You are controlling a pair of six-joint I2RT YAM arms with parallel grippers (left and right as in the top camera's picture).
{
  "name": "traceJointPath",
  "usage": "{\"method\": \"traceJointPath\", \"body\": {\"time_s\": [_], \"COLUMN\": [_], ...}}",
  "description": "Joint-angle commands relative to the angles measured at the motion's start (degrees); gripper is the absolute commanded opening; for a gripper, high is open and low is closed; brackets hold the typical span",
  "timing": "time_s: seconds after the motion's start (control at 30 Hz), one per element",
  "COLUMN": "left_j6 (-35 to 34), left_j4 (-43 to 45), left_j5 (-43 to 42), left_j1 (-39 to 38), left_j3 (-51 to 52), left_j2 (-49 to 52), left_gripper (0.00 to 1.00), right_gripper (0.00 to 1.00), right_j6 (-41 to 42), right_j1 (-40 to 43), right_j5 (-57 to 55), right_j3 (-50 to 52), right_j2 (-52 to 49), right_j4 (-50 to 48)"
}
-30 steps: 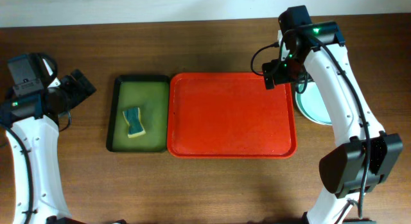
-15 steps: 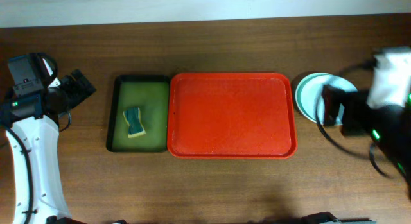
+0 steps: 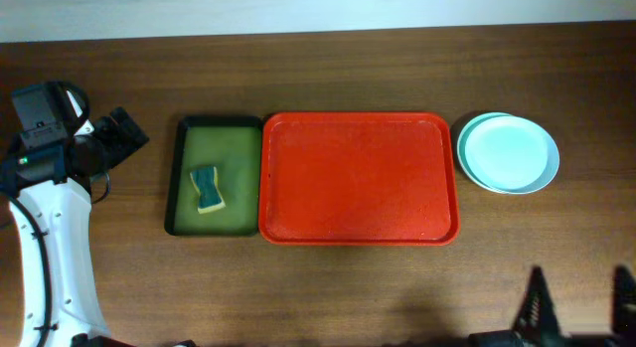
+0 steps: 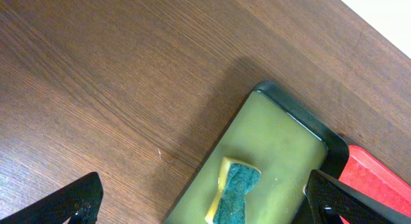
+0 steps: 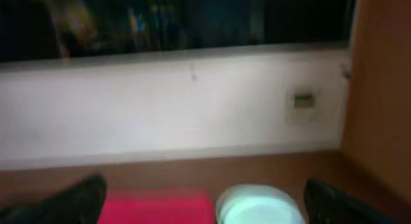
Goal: Clean dirty plates on tray and stack at the side
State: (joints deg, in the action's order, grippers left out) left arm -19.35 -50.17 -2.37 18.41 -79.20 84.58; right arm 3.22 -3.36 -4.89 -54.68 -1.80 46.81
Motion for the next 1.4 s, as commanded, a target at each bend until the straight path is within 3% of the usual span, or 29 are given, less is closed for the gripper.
{"method": "traceJointPath", "body": {"time_s": [0.0,0.03,0.1,0.2,0.3,0.43,1.37], "left_j6": [-0.5,-0.5,-0.6,-0.5,-0.6,-0.5,-0.5], "left_j4": [0.1,0.1,0.1,0.1,0.1,0.1,0.0], "left_j5": [-0.2,-0.2,-0.2,-0.2,-0.2,-0.2,-0.2], "left_j1": [0.2,0.2,0.2,0.2,0.2,0.2,0.2], "left_j3": [-0.2,-0.2,-0.2,-0.2,-0.2,-0.2,-0.1], "left_j2": [0.0,0.0,0.0,0.0,0.0,0.0,-0.1], "left_gripper": [0.99,0.99,0.99,0.99,0.99,0.99,0.99], "right_gripper": [0.99,0.99,0.99,0.99,0.99,0.99,0.99], "right_j6": [0.2,0.2,0.2,0.2,0.2,0.1,-1.9], "right_j1": [0.4,0.4,0.4,0.4,0.4,0.4,0.4], "right_j5": [6.4,8.5,9.9,9.6,8.8,8.5,8.3], "right_j3": [18.2,25.9,36.0,48.8,54.4,54.4,54.4], "right_j2": [1.5,1.5,1.6,1.6,1.6,1.6,1.5], "right_j4": [-23.0,-35.8,-50.7,-60.6,-58.5,-42.5,-42.5]}}
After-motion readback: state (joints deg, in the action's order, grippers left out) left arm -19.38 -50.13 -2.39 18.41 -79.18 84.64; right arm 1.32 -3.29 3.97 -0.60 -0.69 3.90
